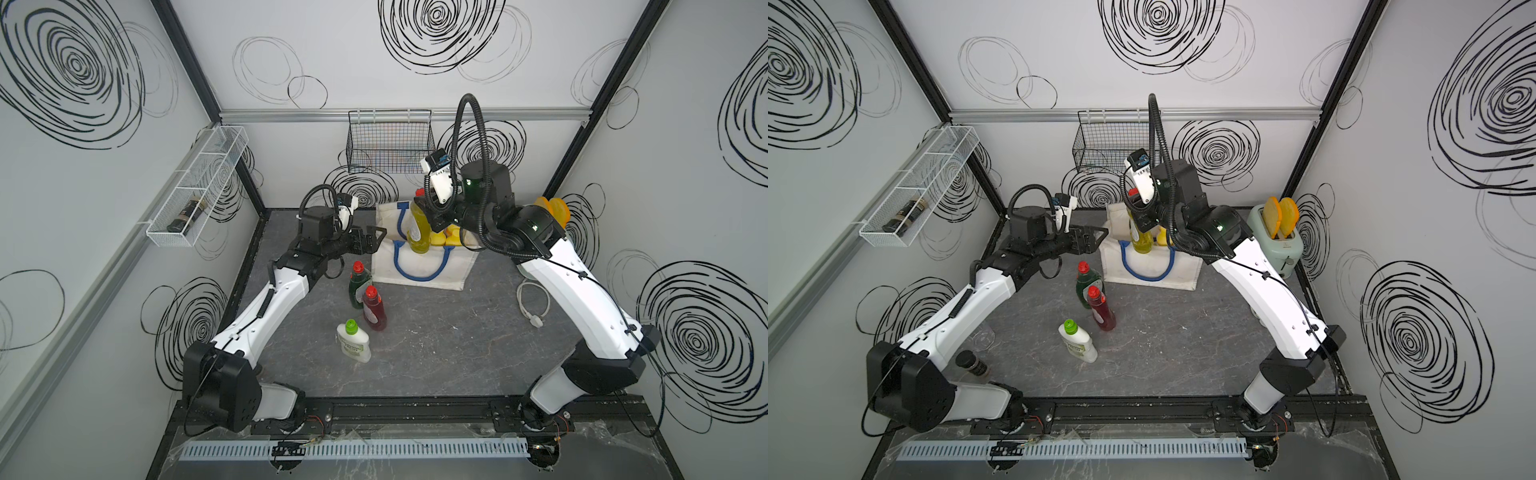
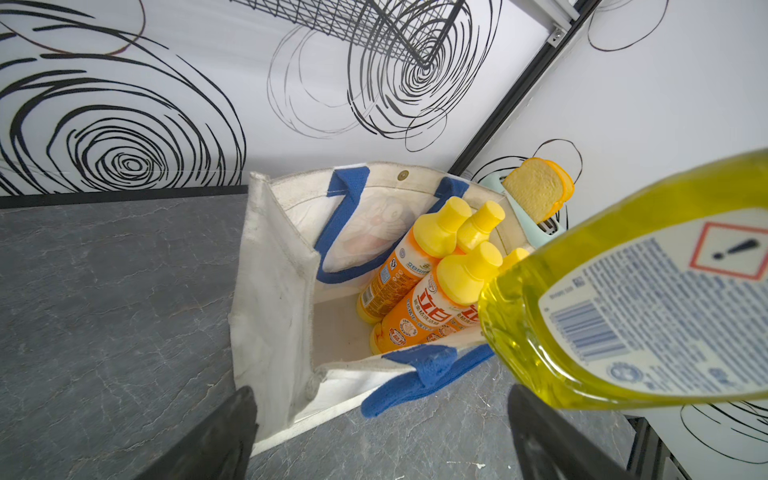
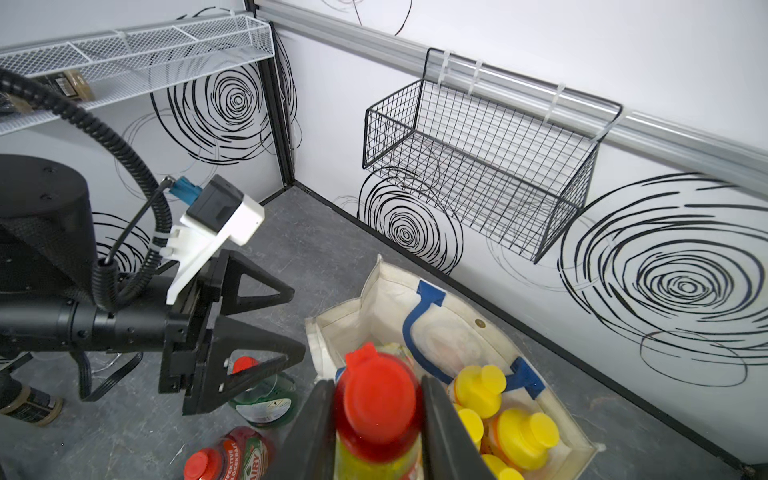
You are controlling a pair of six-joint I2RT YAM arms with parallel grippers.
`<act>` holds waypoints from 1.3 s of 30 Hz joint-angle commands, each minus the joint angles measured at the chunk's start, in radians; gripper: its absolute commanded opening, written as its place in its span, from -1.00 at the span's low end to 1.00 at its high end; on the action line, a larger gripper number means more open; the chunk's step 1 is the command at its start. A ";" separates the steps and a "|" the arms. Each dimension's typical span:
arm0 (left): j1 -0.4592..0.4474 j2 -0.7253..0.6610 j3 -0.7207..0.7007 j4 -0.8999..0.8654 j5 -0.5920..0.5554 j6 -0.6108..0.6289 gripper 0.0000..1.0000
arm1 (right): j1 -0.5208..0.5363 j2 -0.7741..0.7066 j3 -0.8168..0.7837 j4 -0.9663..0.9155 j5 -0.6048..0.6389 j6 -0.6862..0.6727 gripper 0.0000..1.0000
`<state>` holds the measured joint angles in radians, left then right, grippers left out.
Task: Pack dish soap into the shopping bag
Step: Pick up the bottle of dish soap at the center of the board, then place the bottle of dish soap in the shopping bag.
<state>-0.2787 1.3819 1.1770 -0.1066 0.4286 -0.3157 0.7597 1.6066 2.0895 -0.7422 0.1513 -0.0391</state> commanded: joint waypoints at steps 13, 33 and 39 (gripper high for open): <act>-0.009 -0.027 0.016 0.025 -0.005 0.018 0.93 | -0.137 0.114 0.111 0.236 -0.073 -0.056 -1.00; -0.009 -0.020 0.016 0.023 -0.004 0.019 0.93 | -0.170 0.228 0.039 0.338 -0.027 0.000 -1.00; -0.009 -0.017 0.015 0.027 -0.002 0.017 0.92 | -0.171 0.180 -0.109 0.428 -0.011 0.029 -1.00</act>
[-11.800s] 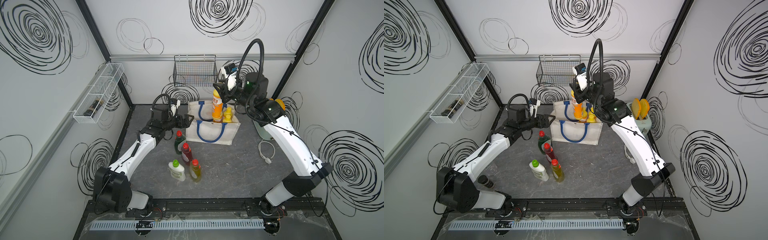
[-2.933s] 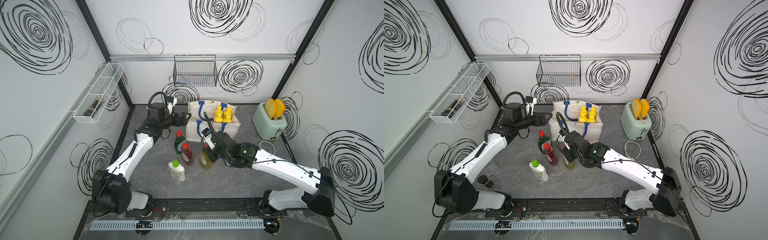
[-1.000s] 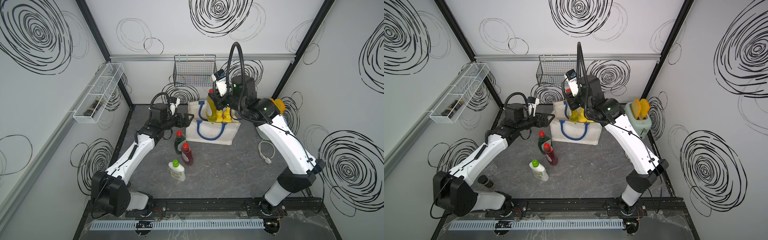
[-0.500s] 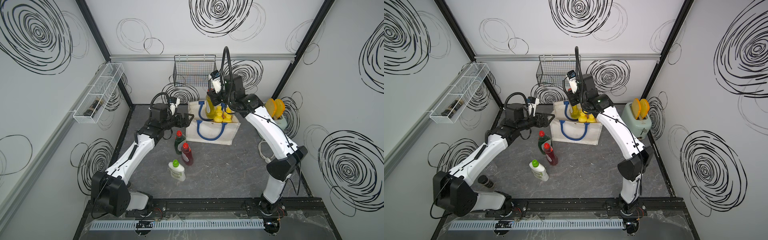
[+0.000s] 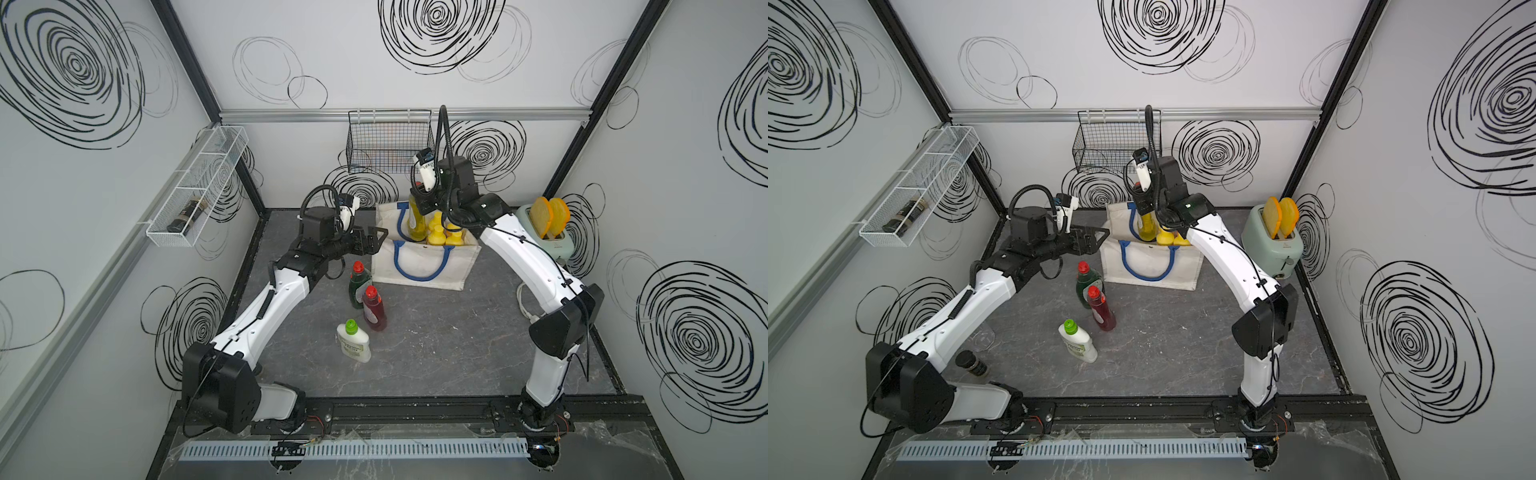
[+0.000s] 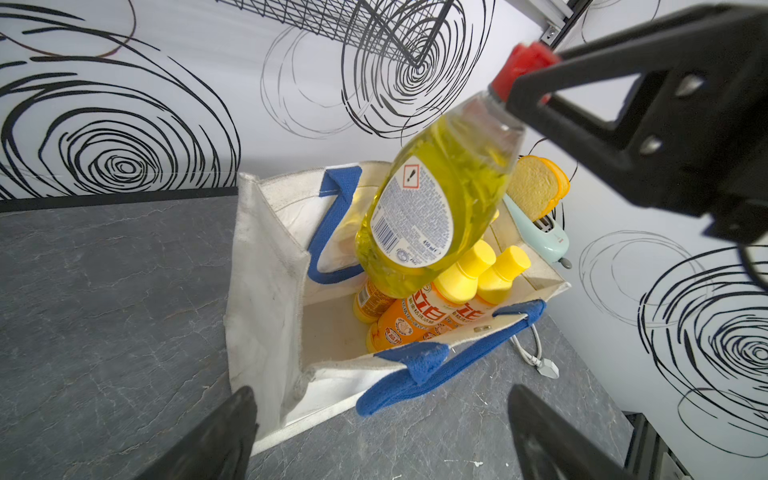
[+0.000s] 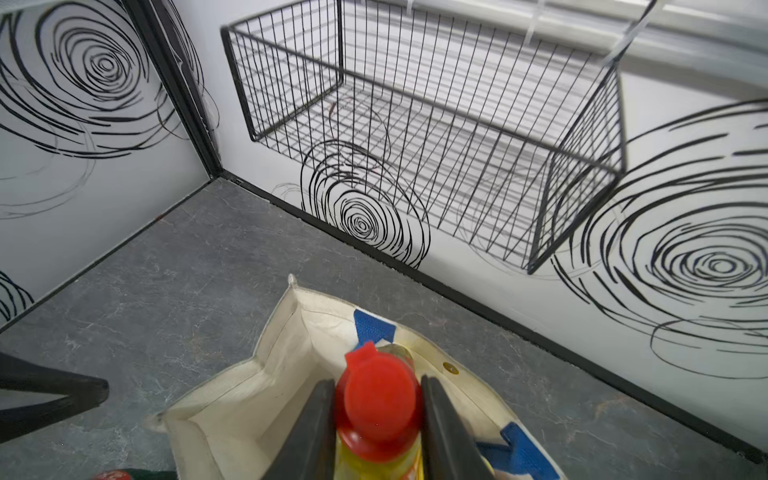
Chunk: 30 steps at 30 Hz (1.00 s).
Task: Pack dish soap into the shopping bag
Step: Place the bottle of dish soap in the shopping bag.
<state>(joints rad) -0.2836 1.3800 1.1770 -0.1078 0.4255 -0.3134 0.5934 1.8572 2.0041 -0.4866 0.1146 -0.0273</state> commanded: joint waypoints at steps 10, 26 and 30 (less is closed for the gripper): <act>-0.007 -0.014 0.015 0.028 0.001 0.013 0.92 | -0.008 -0.051 -0.092 0.191 0.090 0.034 -1.00; -0.014 -0.008 0.014 0.029 0.000 0.016 0.93 | -0.008 -0.008 -0.176 0.208 0.149 0.101 -1.00; -0.014 -0.005 0.015 0.028 0.003 0.014 0.92 | -0.006 0.024 -0.125 0.130 0.185 0.129 -1.00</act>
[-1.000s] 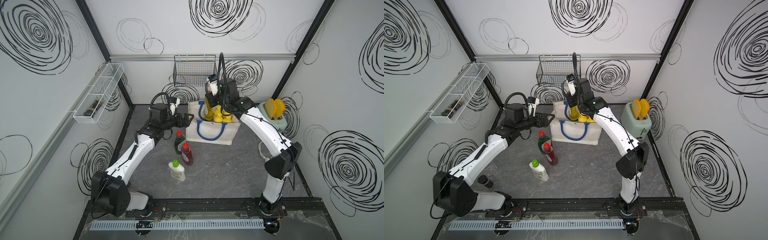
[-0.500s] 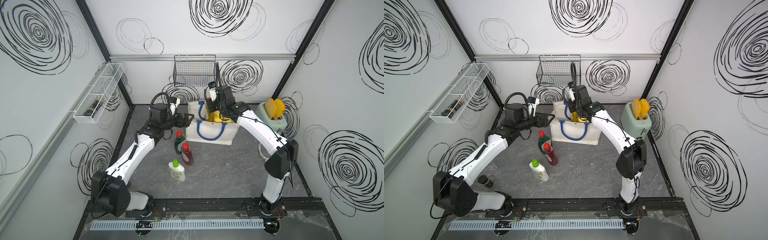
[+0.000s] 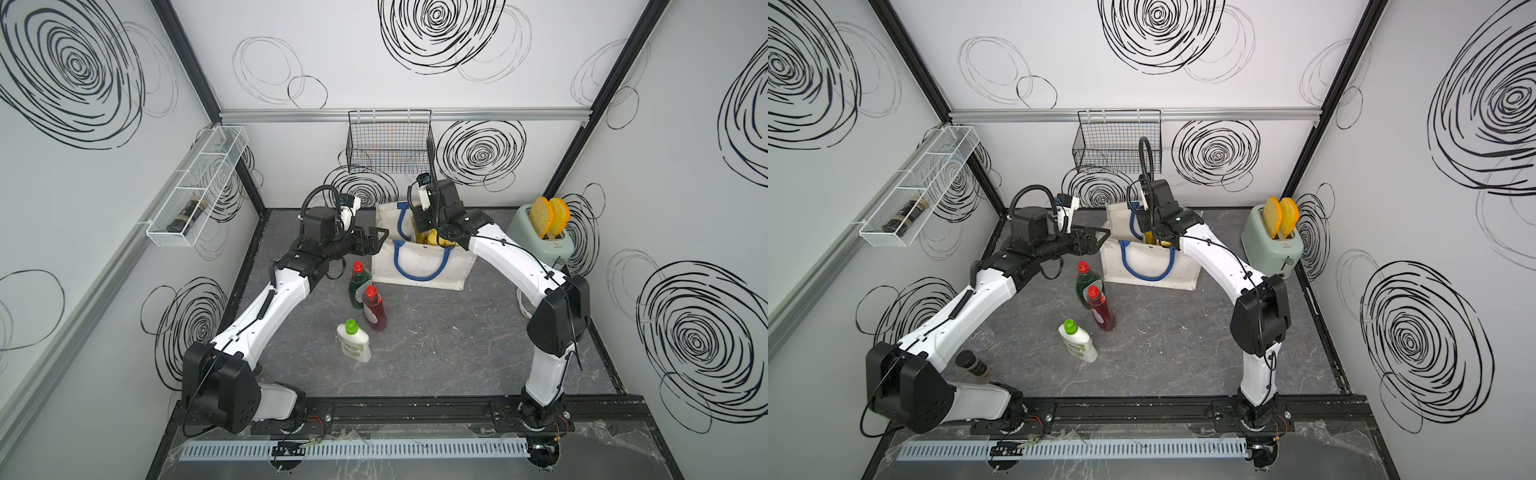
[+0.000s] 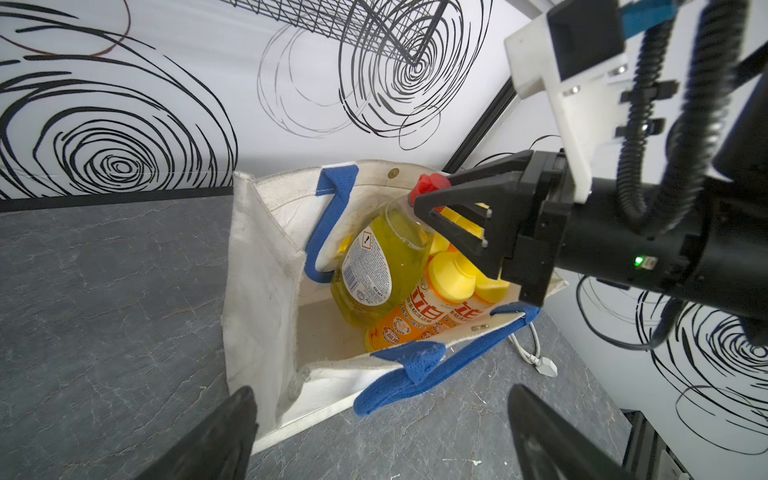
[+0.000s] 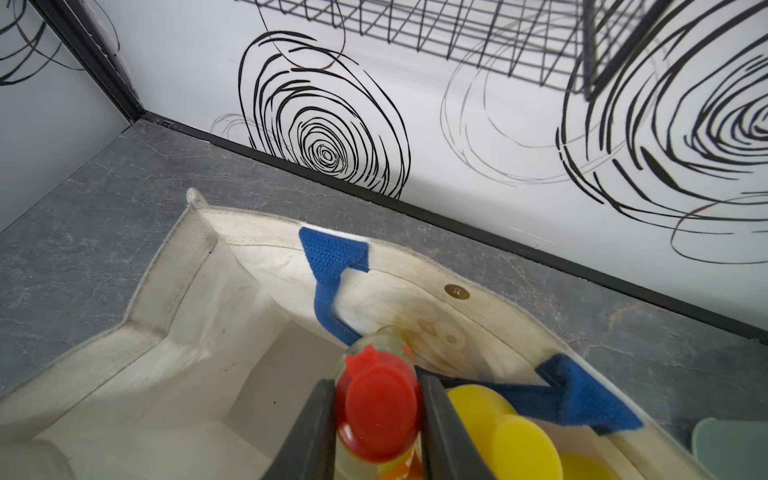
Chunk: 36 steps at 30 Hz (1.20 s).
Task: Pack dish soap into the shopping bag
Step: Place the bottle of dish soap in the shopping bag.
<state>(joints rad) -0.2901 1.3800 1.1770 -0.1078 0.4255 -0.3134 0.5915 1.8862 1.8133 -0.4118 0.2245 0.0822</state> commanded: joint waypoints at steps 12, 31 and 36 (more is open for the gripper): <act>-0.012 -0.007 0.013 0.030 0.005 0.014 0.93 | -0.001 0.097 0.210 -0.122 0.083 0.073 -1.00; -0.010 -0.004 0.013 0.028 0.004 0.013 0.93 | -0.032 0.198 0.388 -0.337 0.086 0.089 -1.00; -0.010 -0.004 0.013 0.028 0.004 0.014 0.92 | -0.053 0.255 0.503 -0.411 0.057 0.071 -1.00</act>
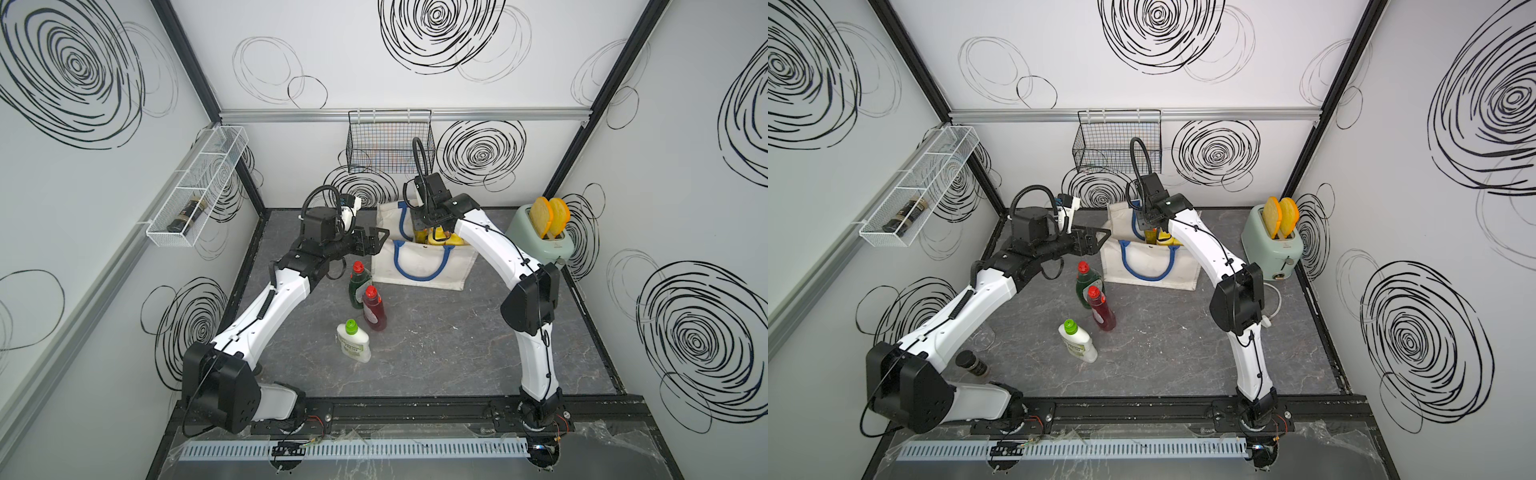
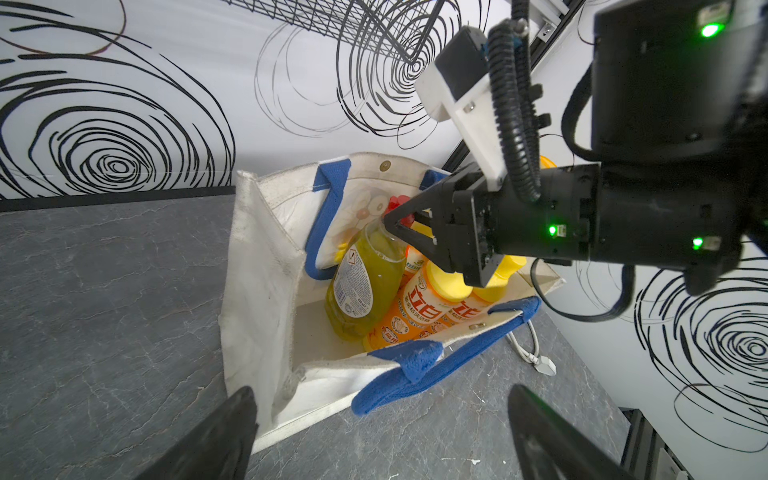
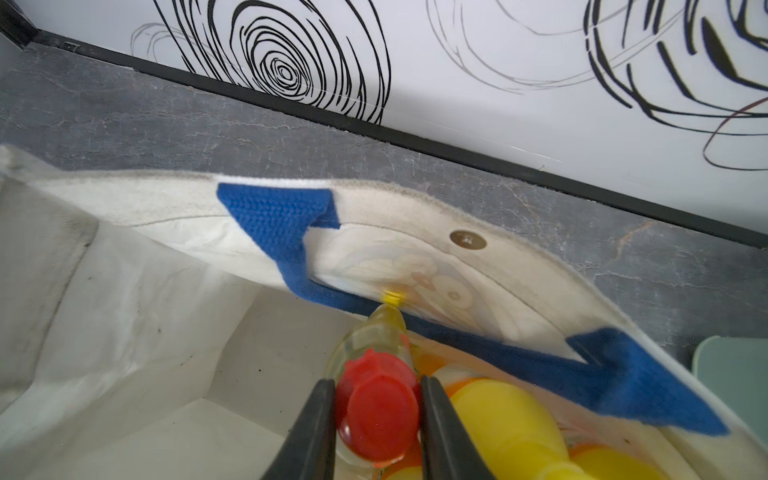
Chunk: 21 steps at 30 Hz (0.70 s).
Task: Pack dish soap into the shopping bag
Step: Place the bottle of dish soap in the shopping bag.
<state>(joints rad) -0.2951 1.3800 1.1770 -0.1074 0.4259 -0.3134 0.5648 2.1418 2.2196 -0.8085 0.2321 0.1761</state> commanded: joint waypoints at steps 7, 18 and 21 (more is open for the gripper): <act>-0.003 -0.002 0.015 0.026 0.002 0.016 0.92 | -0.031 0.088 0.232 -0.108 0.022 -0.060 -1.00; -0.001 -0.001 0.013 0.026 0.002 0.015 0.92 | -0.033 0.091 0.163 -0.114 0.007 -0.064 -1.00; -0.002 0.001 0.013 0.027 0.003 0.014 0.92 | -0.033 0.083 0.129 -0.101 0.012 -0.064 -1.00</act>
<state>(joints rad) -0.2947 1.3804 1.1770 -0.1078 0.4259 -0.3134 0.5461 2.2662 2.3730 -0.9279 0.1829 0.1375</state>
